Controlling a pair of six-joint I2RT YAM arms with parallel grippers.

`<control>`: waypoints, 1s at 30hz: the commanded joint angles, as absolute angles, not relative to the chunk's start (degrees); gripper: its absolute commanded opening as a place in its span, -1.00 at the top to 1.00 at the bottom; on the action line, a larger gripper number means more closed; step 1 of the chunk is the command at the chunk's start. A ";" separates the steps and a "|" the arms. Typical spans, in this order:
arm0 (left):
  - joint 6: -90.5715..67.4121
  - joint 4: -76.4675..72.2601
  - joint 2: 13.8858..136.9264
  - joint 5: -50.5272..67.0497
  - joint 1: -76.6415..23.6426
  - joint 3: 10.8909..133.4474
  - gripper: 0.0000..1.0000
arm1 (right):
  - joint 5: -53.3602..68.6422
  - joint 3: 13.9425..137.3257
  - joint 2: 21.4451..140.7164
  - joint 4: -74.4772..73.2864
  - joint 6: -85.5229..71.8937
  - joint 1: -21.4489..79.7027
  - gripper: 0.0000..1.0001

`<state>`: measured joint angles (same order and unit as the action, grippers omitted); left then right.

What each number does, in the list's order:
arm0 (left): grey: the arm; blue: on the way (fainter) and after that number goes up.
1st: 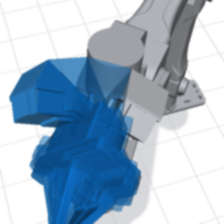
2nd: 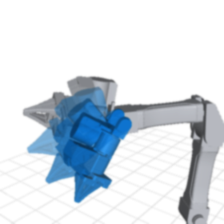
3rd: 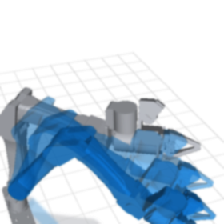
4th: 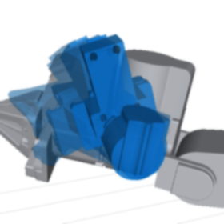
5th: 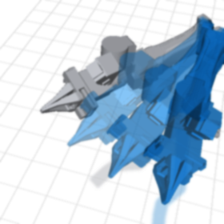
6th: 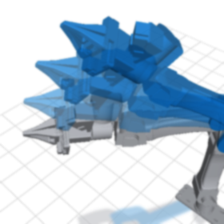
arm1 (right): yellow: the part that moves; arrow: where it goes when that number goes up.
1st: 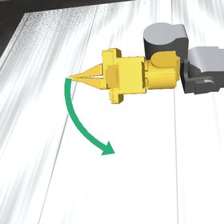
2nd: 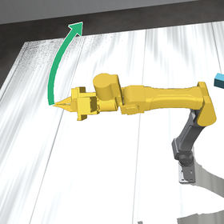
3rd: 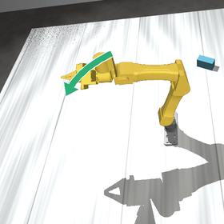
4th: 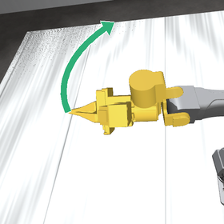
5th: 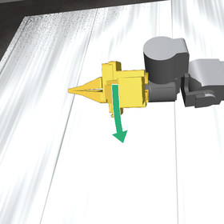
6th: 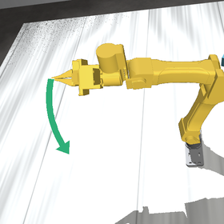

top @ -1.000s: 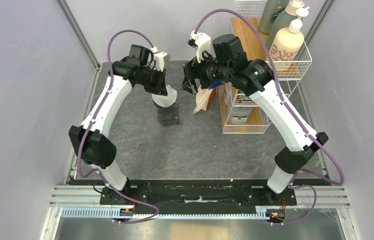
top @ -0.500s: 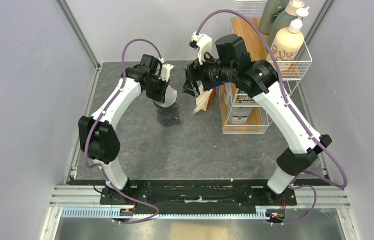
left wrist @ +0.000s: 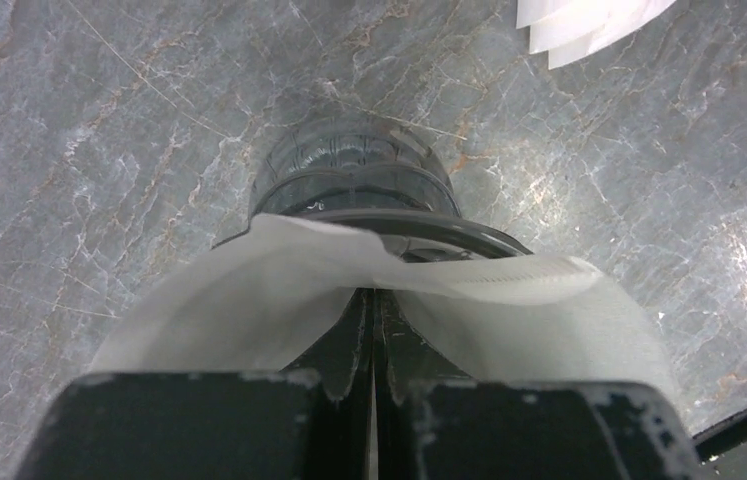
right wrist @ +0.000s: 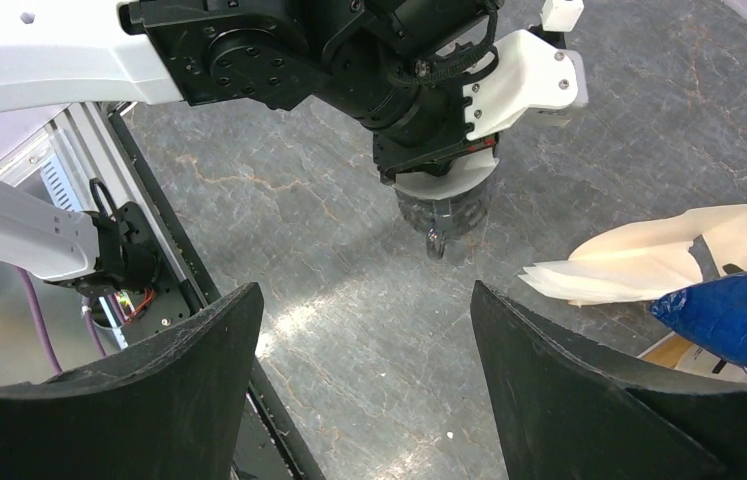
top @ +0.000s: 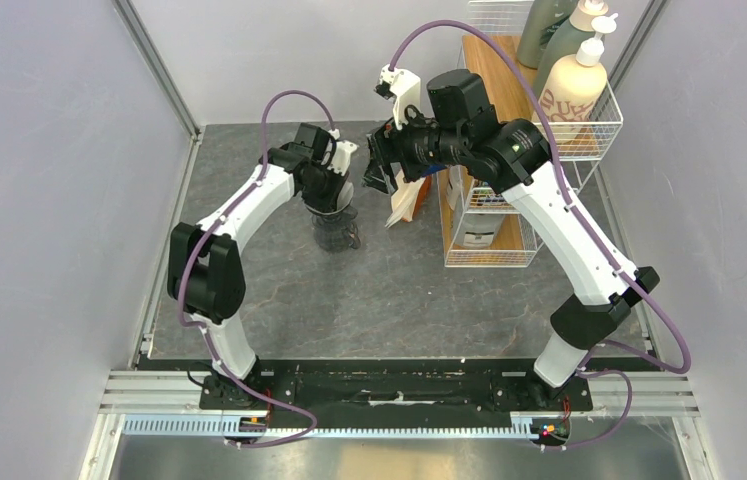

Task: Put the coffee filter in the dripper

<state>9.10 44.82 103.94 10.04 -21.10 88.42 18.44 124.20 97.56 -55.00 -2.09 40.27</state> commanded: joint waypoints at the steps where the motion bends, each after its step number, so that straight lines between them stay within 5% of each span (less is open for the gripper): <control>1: 11.72 41.57 105.19 9.14 -21.22 87.99 0.95 | 19.73 125.77 97.83 -54.49 -2.62 40.34 -0.68; 30: 12.65 51.88 105.54 8.75 -22.08 98.70 0.95 | 21.09 125.86 98.47 -54.75 -3.16 40.34 -0.68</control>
<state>10.59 49.87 106.24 9.15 -21.37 95.31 19.75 124.22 98.65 -55.13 -2.55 40.27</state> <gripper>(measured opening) 0.029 0.840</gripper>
